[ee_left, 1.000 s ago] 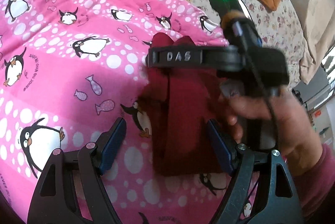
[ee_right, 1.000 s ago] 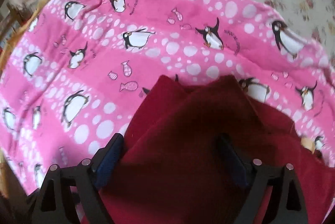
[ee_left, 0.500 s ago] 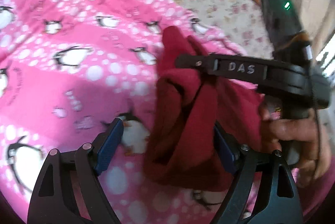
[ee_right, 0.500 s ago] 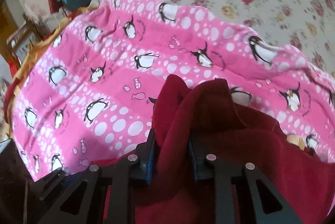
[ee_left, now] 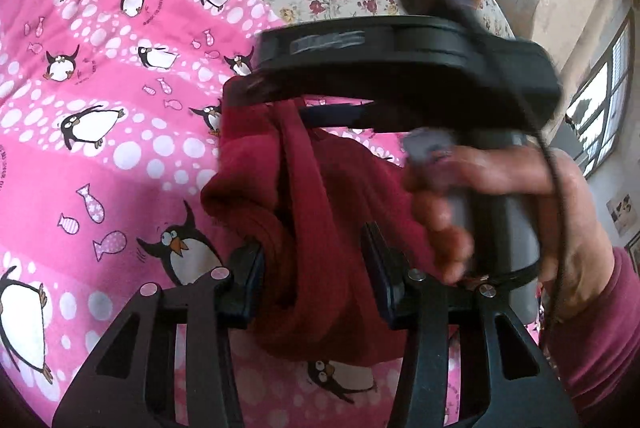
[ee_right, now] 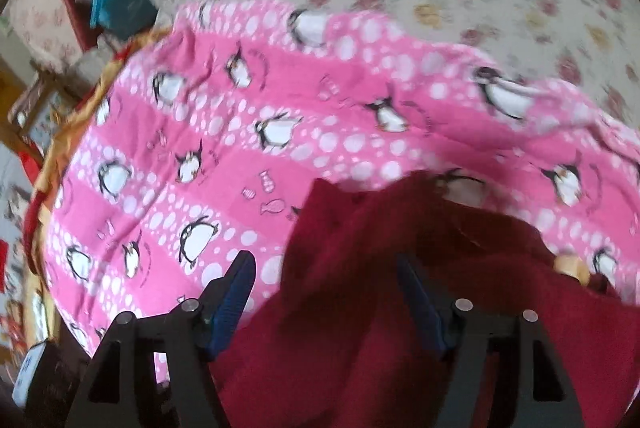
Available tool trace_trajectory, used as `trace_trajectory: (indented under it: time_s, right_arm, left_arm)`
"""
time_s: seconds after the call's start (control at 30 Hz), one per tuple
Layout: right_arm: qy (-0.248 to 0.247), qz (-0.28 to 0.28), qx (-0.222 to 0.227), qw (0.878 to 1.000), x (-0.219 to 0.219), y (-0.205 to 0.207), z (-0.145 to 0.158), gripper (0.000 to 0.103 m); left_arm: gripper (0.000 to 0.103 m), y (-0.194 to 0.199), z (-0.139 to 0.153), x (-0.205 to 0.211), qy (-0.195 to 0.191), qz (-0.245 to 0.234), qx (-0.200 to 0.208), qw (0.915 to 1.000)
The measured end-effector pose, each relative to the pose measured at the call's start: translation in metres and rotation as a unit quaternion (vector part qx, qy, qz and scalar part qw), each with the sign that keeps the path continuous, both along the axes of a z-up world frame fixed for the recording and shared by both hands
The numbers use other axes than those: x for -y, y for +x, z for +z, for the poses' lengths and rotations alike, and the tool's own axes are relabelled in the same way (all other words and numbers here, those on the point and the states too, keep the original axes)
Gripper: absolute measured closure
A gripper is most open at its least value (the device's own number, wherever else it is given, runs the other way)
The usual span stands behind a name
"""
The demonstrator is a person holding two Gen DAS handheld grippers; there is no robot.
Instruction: Fold small clothes
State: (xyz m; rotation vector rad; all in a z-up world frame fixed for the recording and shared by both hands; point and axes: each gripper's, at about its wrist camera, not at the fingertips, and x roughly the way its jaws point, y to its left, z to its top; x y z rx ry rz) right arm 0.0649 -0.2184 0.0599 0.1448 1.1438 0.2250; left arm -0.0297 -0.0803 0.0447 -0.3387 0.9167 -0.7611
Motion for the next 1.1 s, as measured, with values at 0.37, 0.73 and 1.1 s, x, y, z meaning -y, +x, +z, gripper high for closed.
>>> trace_trajectory:
  time_s: [0.37, 0.73, 1.1]
  right_arm:
    - [-0.029, 0.023, 0.008, 0.999, -0.001, -0.012, -0.025, 0.064]
    - [0.09, -0.034, 0.067, 0.993, 0.057, -0.058, 0.009, 0.079]
    - [0.108, -0.05, 0.129, 0.984, 0.14, -0.12, 0.076, 0.08]
  left_arm:
    - [0.037, 0.003, -0.016, 0.008, 0.052, 0.018, -0.019, 0.9983]
    - [0.087, -0.026, 0.014, 0.034, 0.052, -0.012, 0.028, 0.9982]
    - [0.089, -0.074, 0.08, 0.129, 0.077, -0.107, 0.084, 0.9876]
